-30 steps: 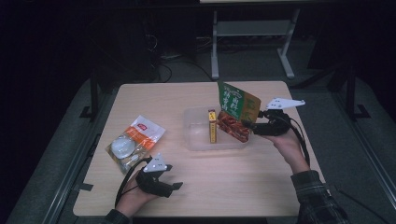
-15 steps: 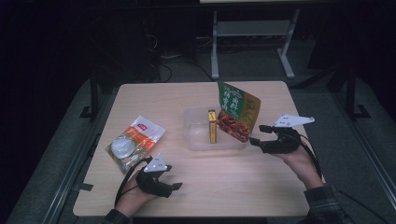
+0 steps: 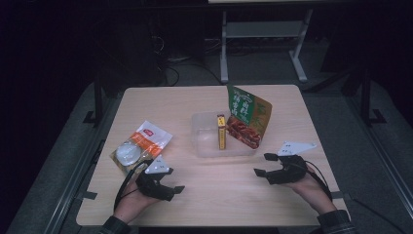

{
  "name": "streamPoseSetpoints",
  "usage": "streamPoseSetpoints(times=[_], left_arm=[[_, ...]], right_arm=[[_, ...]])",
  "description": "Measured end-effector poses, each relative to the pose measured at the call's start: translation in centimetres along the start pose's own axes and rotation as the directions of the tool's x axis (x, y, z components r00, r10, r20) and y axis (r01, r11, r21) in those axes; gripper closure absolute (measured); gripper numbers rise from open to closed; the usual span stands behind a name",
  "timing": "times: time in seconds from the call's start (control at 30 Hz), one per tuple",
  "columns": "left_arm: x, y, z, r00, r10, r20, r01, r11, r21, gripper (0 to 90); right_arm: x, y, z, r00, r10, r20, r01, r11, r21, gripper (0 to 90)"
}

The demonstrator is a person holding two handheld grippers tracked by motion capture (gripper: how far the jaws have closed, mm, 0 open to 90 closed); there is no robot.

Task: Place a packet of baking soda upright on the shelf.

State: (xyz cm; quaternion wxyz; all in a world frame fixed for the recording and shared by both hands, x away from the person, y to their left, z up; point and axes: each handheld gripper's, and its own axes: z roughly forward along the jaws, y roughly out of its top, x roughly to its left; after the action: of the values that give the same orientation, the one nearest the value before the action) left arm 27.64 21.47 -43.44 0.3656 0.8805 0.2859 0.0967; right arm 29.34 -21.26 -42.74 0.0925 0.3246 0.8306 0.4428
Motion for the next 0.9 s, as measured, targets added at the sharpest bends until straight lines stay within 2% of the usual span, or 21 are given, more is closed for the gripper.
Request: streamPoseSetpoints(times=[0.13,0.23,0.4,0.43,0.47,0.53,0.63,0.7,0.73,0.8,0.9], left_arm=[[1.7,0.6,-1.3,0.9981,-0.028,-0.055,0.027,0.9994,-0.02,22.8],[3.4,0.8,-2.4,0.995,-0.061,-0.079,0.059,0.9976,-0.038,21.0],[6.5,0.8,-3.9,0.9848,-0.11,-0.134,0.103,0.9927,-0.063,18.1],[7.4,0.7,-4.3,0.9811,-0.126,-0.147,0.116,0.9907,-0.071,18.1],[8.1,0.7,-4.5,0.9799,-0.125,-0.155,0.115,0.9909,-0.07,18.1],[9.7,0.4,-4.8,0.9706,-0.156,-0.183,0.143,0.9863,-0.082,18.1],[12.2,0.0,-4.8,0.9574,-0.193,-0.214,0.182,0.9807,-0.071,18.1],[13.7,-0.4,-4.7,0.9495,-0.222,-0.222,0.21,0.9746,-0.08,18.1],[14.4,-0.6,-4.5,0.9432,-0.247,-0.222,0.235,0.9688,-0.079,19.0],[15.6,-1.0,-4.3,0.9344,-0.26,-0.243,0.252,0.9655,-0.065,20.1],[17.2,-1.6,-4.0,0.9267,-0.29,-0.239,0.282,0.957,-0.066,21.8]], right_arm=[[0.6,-0.7,0.5,0.9999,0.003,-0.01,-0.003,0.999,0.035,26.6],[0.9,-1.1,0.8,0.9997,-0.002,-0.023,0.003,0.999,0.049,26.2],[1.1,-1.0,1.1,0.9996,-0.01,-0.028,0.011,0.998,0.061,25.8],[1.1,-1.0,1.2,0.9995,-0.009,-0.03,0.011,0.998,0.062,25.8],[1.2,-1.0,1.2,0.9994,0.001,-0.033,0.001,0.998,0.068,25.8],[1.2,-1.1,1.3,0.9994,0.0,-0.034,0.002,0.998,0.069,25.8],[1.1,-1.1,1.4,0.9992,-0.005,-0.04,0.008,0.998,0.069,25.8],[1.2,-1.0,1.5,0.9991,-0.002,-0.042,0.005,0.997,0.075,25.7],[1.2,-1.0,1.5,0.9991,-0.004,-0.042,0.007,0.997,0.076,25.7],[1.2,-1.0,1.5,0.9989,-0.007,-0.046,0.011,0.997,0.079,25.6],[1.2,-1.1,1.5,0.9988,-0.009,-0.048,0.013,0.997,0.081,25.6]])
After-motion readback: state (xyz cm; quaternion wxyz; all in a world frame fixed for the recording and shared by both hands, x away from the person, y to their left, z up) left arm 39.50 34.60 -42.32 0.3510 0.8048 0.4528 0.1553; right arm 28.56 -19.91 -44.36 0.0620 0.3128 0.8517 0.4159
